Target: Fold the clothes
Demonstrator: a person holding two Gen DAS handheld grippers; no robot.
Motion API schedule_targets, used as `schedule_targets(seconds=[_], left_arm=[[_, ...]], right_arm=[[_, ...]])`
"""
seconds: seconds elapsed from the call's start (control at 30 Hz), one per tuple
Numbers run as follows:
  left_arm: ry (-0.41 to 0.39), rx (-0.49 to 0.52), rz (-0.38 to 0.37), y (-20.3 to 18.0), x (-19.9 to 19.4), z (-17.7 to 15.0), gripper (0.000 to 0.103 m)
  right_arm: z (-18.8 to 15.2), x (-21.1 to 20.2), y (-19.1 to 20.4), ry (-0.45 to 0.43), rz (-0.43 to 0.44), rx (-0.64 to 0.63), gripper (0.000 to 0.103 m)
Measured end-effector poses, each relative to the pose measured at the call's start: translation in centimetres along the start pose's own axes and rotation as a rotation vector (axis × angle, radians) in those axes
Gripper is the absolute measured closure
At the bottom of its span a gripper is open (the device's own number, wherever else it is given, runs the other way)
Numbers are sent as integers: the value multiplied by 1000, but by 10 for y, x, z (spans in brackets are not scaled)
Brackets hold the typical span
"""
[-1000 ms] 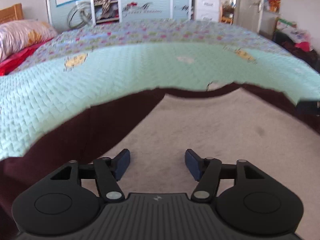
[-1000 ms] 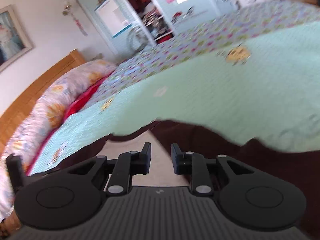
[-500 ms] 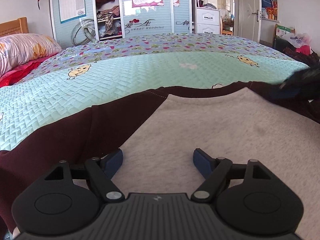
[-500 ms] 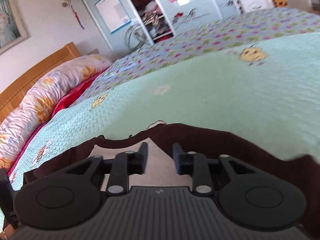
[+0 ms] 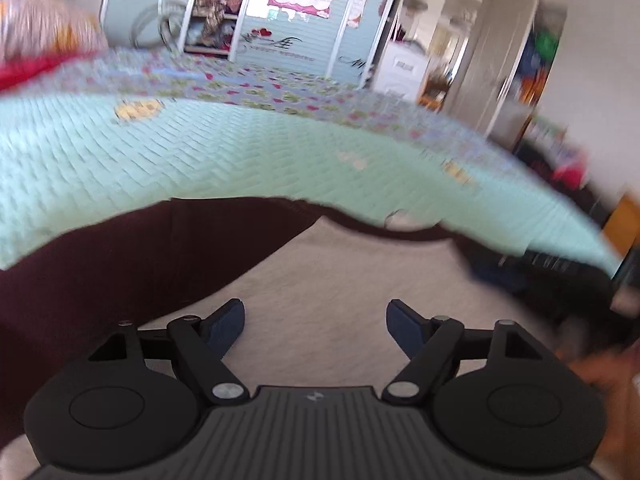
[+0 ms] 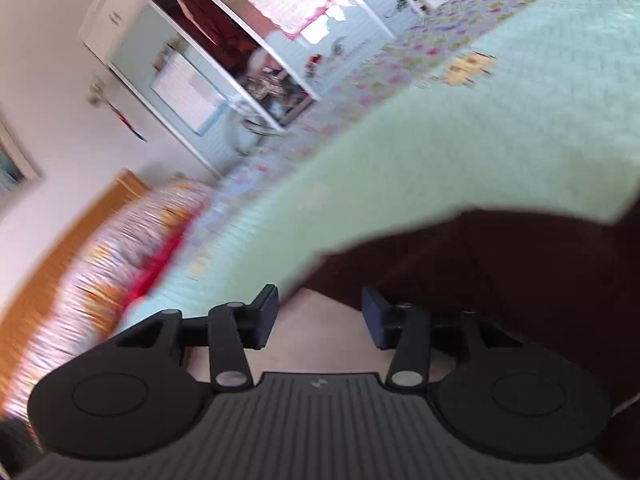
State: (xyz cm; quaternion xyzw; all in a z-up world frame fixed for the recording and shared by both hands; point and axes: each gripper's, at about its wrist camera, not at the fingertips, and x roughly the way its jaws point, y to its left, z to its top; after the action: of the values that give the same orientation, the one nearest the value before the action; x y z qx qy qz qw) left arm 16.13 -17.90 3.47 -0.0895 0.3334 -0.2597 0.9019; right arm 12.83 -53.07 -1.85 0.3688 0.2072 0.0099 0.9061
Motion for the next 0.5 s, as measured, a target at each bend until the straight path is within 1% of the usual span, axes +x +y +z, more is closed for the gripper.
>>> schedule_targets(seconds=[0.03,0.07,0.1,0.13,0.17,0.2,0.23,0.27,0.33,0.37,0.4,0.43,0.47,0.5], left_arm=[[17,-26,-8,3,10,7,23],[35,-51,-16,7,19,14,25],[51,-72,-21,10,29,21,28],[51,-23,17,10,42,30,30],[52,25,56,9,55,38,40],[54,72,95,10,68,46,66],[63,84,141,16,77,56,66],[79,22,121,28,79,63,71],[111,-98,85,50,82,78,89],[122,-85,120,53,77,82,99],[132,-73,153,55,71,85,100],[123,-65,167,57,59,87,99],[109,-69,149,58,39,87,94],[95,-73,131,60,20,86,84]], right_arm=[[2,-5,-7,-27,25,59,79],[3,-9,-14,-52,48,112,79],[3,-8,-15,-47,49,109,81],[2,-7,-16,-43,49,105,81],[3,-4,-15,-37,40,87,81],[3,-5,-14,-36,35,79,81],[2,-6,-13,-36,30,73,81],[0,-7,-11,-38,32,71,81],[-3,-7,-10,-40,36,79,83],[-2,-7,-11,-39,35,80,84],[-5,-7,-9,-38,35,80,84],[-7,-6,-7,-38,34,79,84],[-10,-6,-5,-37,32,78,84],[-10,-6,-2,-36,29,76,84]])
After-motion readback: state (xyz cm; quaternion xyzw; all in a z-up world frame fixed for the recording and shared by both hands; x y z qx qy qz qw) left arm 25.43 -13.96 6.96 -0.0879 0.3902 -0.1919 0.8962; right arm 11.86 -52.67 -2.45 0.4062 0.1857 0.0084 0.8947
